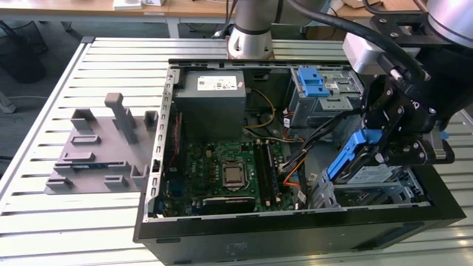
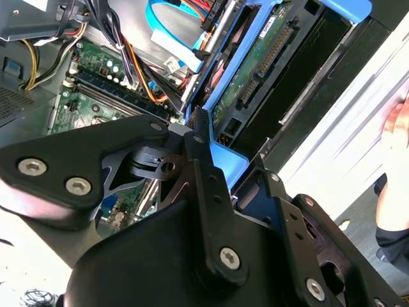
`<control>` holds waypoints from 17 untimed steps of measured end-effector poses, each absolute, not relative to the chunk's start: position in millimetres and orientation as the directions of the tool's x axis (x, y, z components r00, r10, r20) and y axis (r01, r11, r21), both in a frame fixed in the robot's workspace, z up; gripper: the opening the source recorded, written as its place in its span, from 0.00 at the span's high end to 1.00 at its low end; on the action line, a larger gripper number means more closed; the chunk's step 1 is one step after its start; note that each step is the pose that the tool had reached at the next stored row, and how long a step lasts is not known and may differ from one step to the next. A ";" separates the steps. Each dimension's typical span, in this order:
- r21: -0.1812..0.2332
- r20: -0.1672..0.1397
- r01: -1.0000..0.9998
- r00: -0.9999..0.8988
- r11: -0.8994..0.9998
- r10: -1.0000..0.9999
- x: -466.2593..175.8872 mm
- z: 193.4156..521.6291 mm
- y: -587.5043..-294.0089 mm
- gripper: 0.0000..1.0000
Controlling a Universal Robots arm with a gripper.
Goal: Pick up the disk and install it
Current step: 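Insert the disk into the insertion slot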
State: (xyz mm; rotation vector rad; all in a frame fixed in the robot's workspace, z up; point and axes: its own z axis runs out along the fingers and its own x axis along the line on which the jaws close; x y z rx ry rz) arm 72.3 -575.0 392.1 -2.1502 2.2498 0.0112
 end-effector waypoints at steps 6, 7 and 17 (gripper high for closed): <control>-0.015 -0.026 -0.999 -0.045 0.045 -0.999 72.3 388.8 -575.0 0.64; -0.015 -0.026 -0.999 -0.045 0.045 -0.999 72.3 388.3 -575.0 0.64; -0.015 -0.026 -0.999 -0.045 0.045 -0.999 72.3 383.5 -575.0 0.64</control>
